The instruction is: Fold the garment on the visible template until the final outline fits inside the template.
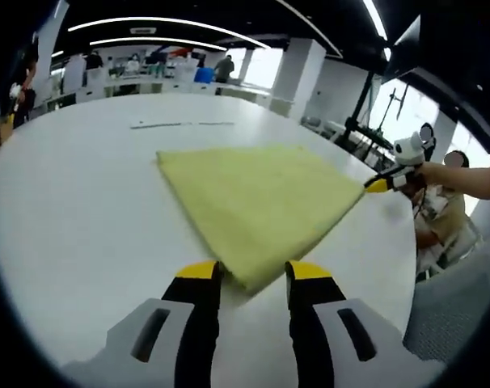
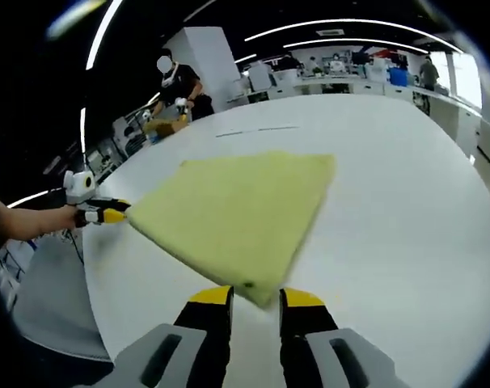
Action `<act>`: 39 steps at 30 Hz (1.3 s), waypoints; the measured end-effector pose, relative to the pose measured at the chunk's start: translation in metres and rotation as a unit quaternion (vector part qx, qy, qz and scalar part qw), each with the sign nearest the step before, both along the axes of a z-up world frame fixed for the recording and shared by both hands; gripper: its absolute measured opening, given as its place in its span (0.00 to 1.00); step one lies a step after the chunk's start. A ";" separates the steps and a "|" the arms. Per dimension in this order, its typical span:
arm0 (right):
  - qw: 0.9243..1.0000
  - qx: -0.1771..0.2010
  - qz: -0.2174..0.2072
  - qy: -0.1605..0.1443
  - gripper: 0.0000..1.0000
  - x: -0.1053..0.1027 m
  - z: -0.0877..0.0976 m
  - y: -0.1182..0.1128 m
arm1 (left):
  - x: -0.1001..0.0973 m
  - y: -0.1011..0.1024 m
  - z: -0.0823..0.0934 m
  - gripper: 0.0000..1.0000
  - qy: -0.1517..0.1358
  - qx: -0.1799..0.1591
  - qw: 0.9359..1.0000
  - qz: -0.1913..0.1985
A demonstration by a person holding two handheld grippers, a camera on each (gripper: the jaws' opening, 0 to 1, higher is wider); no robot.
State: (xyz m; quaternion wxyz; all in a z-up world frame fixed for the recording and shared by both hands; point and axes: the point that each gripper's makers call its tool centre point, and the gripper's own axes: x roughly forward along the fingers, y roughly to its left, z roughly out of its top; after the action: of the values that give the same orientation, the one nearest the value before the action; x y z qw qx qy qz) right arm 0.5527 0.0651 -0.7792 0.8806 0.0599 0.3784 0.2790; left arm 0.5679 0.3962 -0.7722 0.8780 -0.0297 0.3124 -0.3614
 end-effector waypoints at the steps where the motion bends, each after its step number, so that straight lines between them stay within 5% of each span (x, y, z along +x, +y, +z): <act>1: 1.000 0.003 -0.002 0.001 0.13 0.000 -0.001 0.000 | 0.000 0.000 -0.001 0.23 0.001 0.000 1.000 -0.001; 12: 1.000 0.007 -0.017 -0.003 0.01 0.002 -0.002 -0.003 | 0.001 -0.002 -0.002 0.05 0.012 -0.005 1.000 -0.001; 25: 0.998 -0.027 0.029 -0.043 0.00 0.003 0.014 -0.006 | 0.000 -0.002 0.001 0.02 0.015 -0.005 1.000 -0.001; 39: 0.997 -0.059 0.045 -0.026 0.00 -0.010 0.001 -0.008 | -0.012 -0.003 -0.002 0.02 0.024 0.001 1.000 -0.004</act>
State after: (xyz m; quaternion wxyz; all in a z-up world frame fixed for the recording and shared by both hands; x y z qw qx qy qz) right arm 0.5427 0.0569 -0.7783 0.8786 -0.0169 0.3735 0.2972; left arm 0.5564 0.3929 -0.7742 0.8687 -0.0363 0.3343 -0.3637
